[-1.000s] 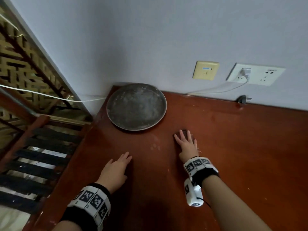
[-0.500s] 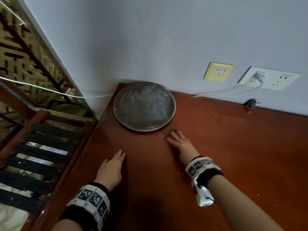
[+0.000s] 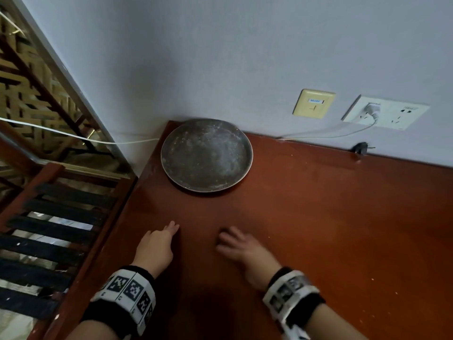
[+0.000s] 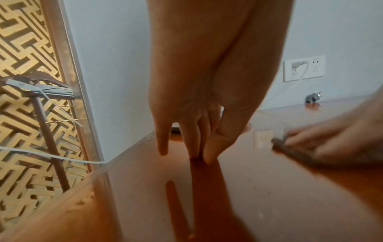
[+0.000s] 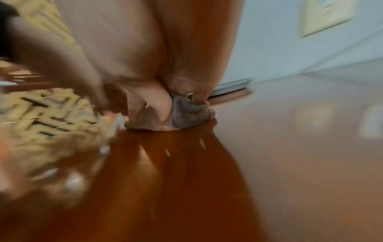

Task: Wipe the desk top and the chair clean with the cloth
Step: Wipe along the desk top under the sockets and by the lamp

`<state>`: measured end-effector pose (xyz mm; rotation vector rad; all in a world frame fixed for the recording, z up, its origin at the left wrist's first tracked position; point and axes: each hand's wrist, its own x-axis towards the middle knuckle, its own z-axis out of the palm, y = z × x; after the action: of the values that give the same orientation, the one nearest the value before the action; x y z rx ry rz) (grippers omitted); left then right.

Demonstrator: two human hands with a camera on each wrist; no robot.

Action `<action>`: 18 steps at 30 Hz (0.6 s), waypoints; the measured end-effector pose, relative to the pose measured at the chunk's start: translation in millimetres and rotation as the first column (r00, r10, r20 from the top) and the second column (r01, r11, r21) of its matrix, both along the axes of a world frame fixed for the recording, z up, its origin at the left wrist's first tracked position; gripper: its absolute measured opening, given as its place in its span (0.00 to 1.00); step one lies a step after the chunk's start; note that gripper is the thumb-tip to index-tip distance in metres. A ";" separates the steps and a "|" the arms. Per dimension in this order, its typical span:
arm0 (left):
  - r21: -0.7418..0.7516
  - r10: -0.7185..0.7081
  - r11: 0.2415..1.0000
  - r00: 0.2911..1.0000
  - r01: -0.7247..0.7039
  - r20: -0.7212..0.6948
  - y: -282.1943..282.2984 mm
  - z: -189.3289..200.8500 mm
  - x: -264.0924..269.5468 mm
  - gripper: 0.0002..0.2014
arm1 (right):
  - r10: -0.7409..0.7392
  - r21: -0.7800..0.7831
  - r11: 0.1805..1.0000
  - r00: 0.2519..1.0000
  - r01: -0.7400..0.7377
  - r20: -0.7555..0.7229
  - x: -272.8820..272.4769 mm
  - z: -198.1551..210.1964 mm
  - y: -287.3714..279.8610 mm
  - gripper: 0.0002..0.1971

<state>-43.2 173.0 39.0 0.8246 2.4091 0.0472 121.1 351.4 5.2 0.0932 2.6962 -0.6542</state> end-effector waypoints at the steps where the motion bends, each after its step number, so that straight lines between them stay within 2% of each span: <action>1: 0.000 -0.007 1.000 1.000 0.007 -0.001 -1.4 -0.1 0.5 0.37 | -0.160 0.046 0.986 0.987 0.161 -0.008 10.8 -2.3 25.3 0.43; 3: -0.006 -0.033 0.999 0.999 0.033 -0.010 -3.1 0.2 2.1 0.37 | -0.447 0.116 0.888 0.894 0.445 -0.009 28.0 -2.0 66.4 0.46; 4: -0.010 -0.046 0.999 0.999 0.046 -0.008 -4.2 0.0 3.5 0.37 | -0.524 0.140 0.843 0.852 0.519 0.000 31.5 -0.9 76.0 0.46; 6: -0.012 -0.065 0.998 0.998 0.065 0.007 -7.6 -1.6 7.3 0.37 | -0.558 0.187 0.817 0.830 0.546 0.013 28.8 0.4 71.9 0.45; 9: -0.002 -0.073 0.997 0.997 0.073 0.027 -16.0 -4.0 14.2 0.38 | -0.398 0.170 0.906 0.917 0.387 0.038 16.2 3.8 18.6 0.45; 11: 0.010 -0.067 0.998 0.997 0.067 0.027 -21.9 -3.6 21.8 0.37 | -0.171 0.100 0.980 0.985 0.169 0.011 17.4 -1.6 -38.0 0.43; 13: 0.015 -0.061 0.998 0.998 0.061 0.015 -26.9 -1.7 32.8 0.36 | 0.087 0.135 0.988 0.995 -0.080 -0.049 30.8 -18.9 -96.0 0.38; 15: 0.010 -0.060 0.998 0.998 0.060 0.009 -32.2 0.8 44.6 0.36 | 0.163 0.120 0.979 0.986 -0.164 0.019 40.3 -22.9 -138.3 0.25; 16: 0.007 -0.063 0.998 0.998 0.063 0.006 -34.8 1.4 50.3 0.36 | 0.191 0.121 0.974 0.982 -0.189 0.001 42.8 -19.4 -147.2 0.23; 18: 0.004 -0.066 0.998 0.998 0.066 -0.003 -40.3 1.7 61.8 0.35 | 0.166 0.044 0.986 0.982 -0.163 -0.093 47.7 -14.3 -138.4 0.27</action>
<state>18.6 132.7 40.7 0.9065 2.3833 0.0254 168.8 213.0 -9.1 -0.1544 2.7706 -0.5727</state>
